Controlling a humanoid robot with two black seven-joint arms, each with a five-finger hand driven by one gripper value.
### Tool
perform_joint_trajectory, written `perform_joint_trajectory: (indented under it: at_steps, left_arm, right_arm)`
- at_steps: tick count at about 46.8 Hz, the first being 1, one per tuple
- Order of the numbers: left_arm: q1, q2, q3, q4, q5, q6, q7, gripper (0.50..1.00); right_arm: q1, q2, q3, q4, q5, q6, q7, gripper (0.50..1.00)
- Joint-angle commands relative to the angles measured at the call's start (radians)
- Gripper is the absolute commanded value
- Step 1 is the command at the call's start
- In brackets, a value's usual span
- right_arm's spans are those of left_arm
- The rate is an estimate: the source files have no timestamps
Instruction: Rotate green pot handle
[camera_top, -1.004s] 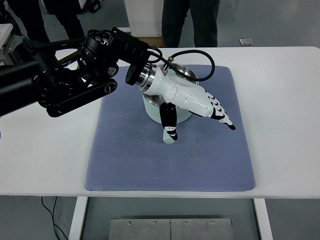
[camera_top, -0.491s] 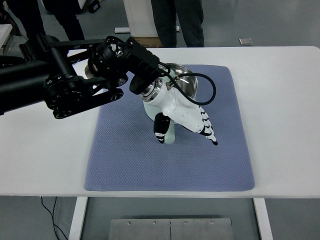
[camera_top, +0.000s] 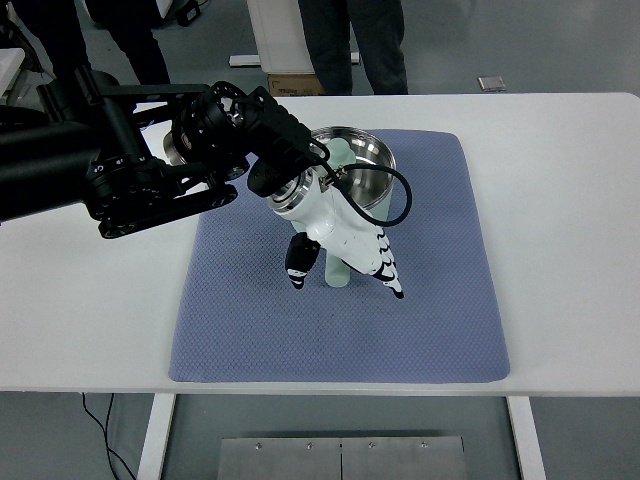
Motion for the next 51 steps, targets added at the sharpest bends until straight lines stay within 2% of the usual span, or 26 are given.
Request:
perform_joint_trajectory:
  at_steps: [1,41,51]
  left_arm:
    - [0.006,-0.002,0.018,0.000,0.000,0.002,0.000,1.000]
    - [-0.003,0.000,0.112,0.002,0.035,0.000,0.000,1.000]
    - [-0.031,0.012,0.148,0.000,0.035,0.000,0.000,1.000]
  right_arm:
    - [0.000,0.000,0.000,-0.001,0.000,0.000,0.000,1.000]
    - [0.000,0.000,0.000,0.002,0.000,0.000,0.000,1.000]
    - [0.000,0.000,0.000,0.002,0.000,0.000,0.000,1.000]
